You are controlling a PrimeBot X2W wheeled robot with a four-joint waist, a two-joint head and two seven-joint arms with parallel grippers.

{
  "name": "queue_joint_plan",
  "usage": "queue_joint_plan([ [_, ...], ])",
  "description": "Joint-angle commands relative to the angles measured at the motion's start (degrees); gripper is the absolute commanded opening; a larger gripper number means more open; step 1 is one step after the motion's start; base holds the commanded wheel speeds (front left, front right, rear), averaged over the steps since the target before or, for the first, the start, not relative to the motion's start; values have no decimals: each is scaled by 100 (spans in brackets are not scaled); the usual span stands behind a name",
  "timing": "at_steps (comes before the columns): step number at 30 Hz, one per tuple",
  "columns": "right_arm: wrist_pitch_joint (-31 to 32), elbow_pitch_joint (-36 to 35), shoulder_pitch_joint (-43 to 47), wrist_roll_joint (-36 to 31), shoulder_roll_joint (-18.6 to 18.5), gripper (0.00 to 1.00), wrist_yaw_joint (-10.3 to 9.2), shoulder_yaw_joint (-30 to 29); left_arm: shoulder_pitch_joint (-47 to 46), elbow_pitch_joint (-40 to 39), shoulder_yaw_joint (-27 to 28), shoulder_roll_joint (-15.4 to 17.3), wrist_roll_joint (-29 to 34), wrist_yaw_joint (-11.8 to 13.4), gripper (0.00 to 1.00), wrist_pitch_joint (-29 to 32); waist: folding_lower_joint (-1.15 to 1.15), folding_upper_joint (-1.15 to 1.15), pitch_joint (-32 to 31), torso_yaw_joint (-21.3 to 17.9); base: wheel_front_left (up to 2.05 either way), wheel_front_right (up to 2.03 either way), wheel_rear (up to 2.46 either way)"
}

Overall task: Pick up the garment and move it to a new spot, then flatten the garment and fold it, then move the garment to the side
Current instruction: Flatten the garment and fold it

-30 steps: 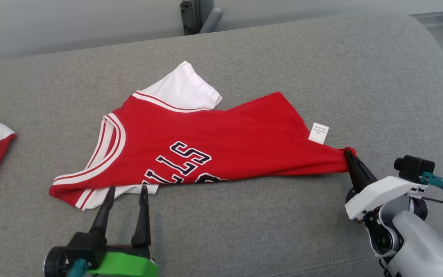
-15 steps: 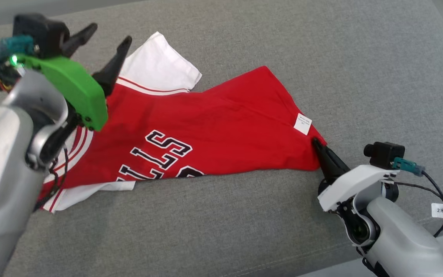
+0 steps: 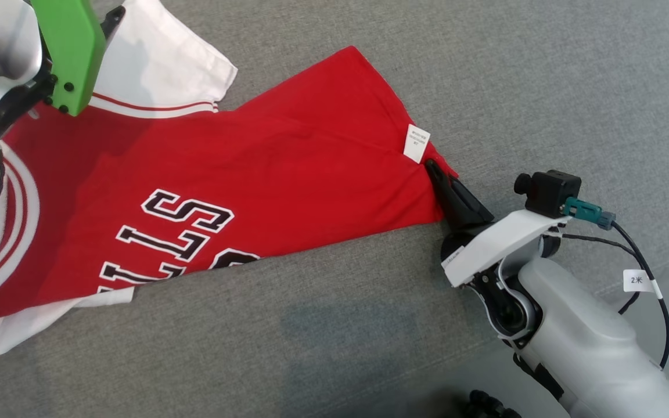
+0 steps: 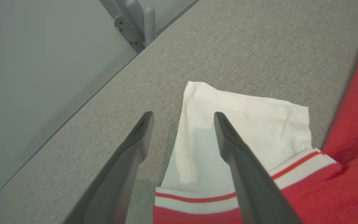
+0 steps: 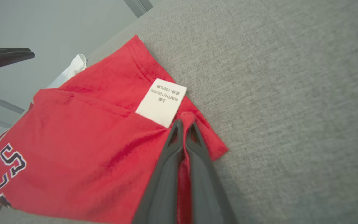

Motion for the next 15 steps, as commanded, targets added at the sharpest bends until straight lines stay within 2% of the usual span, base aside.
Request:
queue_joint_plan([
  [1,24,112,15,61,0,0,-15,39,-169,74,-82,83,-1,-15,100,-59,-1,0,440,-434,0,0,0],
  [15,47,-67,77,45,44,0,-52,108,-1046,1145,-1548,182,-309,-14,100,-586,-1,0,765,-785,0,0,0],
])
